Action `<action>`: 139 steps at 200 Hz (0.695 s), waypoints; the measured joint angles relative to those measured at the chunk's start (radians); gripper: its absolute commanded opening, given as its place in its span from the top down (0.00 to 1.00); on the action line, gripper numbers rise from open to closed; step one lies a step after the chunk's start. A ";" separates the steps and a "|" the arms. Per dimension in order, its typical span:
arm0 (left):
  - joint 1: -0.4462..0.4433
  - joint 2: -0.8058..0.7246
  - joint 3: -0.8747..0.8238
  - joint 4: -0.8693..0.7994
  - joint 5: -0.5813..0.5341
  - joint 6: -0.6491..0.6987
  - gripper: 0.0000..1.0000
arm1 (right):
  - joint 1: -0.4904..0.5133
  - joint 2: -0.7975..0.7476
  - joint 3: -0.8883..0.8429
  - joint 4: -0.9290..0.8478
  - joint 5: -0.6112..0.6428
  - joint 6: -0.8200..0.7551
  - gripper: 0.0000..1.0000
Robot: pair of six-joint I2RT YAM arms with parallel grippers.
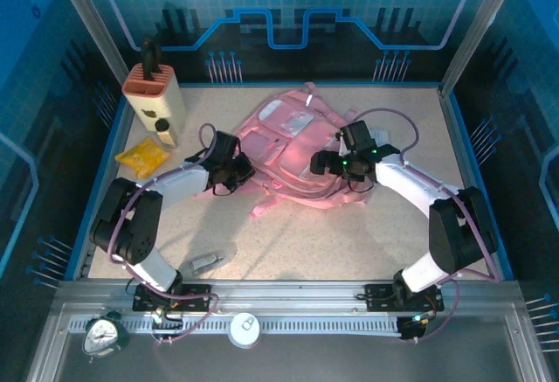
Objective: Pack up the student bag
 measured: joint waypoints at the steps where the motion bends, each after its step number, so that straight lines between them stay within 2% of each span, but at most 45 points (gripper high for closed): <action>1: 0.000 -0.001 0.000 0.000 0.000 -0.002 1.00 | 0.000 -0.001 0.003 -0.004 0.000 -0.003 0.00; 26: -0.022 -0.017 -0.005 0.003 -0.014 -0.035 1.00 | 0.000 -0.048 0.008 -0.056 0.010 -0.025 0.00; 73: -0.075 -0.041 -0.035 0.026 -0.020 -0.093 1.00 | 0.055 -0.258 -0.001 -0.197 0.038 -0.042 0.00; 90: -0.084 -0.047 -0.037 0.028 -0.031 -0.101 1.00 | 0.127 -0.283 -0.001 -0.254 0.076 -0.035 0.00; 118: -0.095 -0.059 -0.038 0.031 -0.040 -0.123 1.00 | 0.306 -0.277 -0.006 -0.310 0.146 0.008 0.00; 139: -0.103 -0.066 -0.039 0.032 -0.045 -0.135 1.00 | 0.407 -0.238 -0.008 -0.305 0.188 0.061 0.06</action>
